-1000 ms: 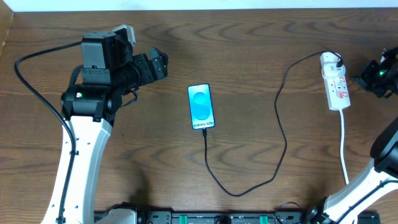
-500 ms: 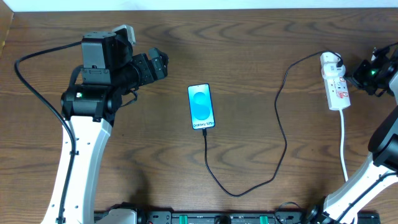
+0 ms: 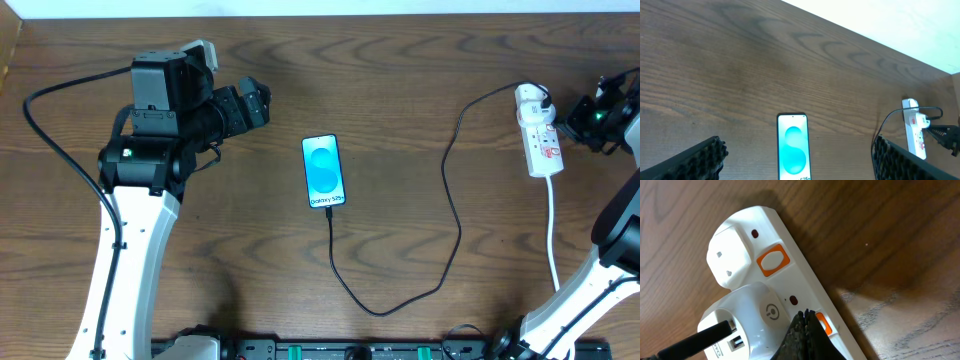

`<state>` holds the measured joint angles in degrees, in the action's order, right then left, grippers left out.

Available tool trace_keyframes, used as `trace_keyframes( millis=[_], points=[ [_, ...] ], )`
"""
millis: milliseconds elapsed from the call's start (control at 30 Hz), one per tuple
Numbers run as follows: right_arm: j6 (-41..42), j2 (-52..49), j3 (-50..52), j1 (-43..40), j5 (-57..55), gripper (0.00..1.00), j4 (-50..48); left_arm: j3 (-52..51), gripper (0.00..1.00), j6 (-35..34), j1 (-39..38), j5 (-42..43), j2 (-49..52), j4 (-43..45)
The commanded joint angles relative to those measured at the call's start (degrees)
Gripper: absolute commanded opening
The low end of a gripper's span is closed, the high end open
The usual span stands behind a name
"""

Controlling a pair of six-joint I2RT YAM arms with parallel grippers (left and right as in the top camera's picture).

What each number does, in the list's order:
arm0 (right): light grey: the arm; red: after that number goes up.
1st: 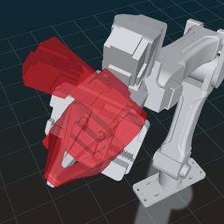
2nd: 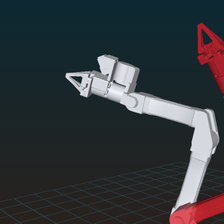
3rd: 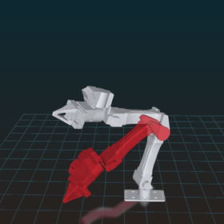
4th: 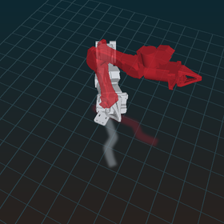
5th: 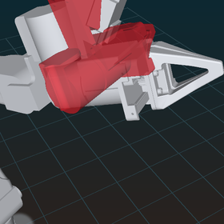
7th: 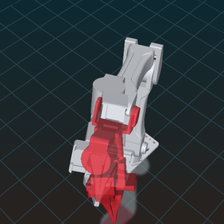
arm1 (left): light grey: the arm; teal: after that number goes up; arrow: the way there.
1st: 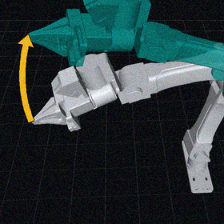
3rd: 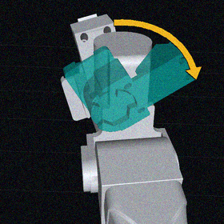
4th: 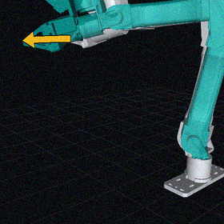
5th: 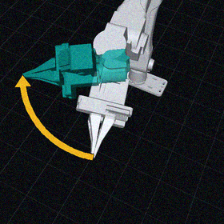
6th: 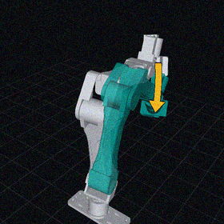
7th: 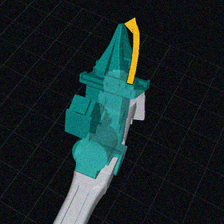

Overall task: Plug charger to phone and switch on socket
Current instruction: 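Press the orange switch beside the charger with the right gripper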

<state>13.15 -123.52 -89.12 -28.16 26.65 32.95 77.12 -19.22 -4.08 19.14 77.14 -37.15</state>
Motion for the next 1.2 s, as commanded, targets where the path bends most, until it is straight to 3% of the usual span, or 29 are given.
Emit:
trace_keyframes(
  millis=[0, 900, 1167],
  points=[
    [0.3, -0.4, 0.1, 1.7, 0.4, 0.01, 0.1, 0.1, 0.96, 0.8, 0.2, -0.4, 0.0, -0.1],
    [2.8, -3.2, 0.3, 3.5, -1.5, 0.01, 3.1, 0.1, 0.96, 0.8, 0.2, -0.4, 0.0, -0.1],
    [8.3, -3.2, 0.3, 3.5, -1.4, 0.01, 6.6, 0.1, 0.96, 0.8, 0.2, -0.4, 0.0, -0.1]
  ],
)
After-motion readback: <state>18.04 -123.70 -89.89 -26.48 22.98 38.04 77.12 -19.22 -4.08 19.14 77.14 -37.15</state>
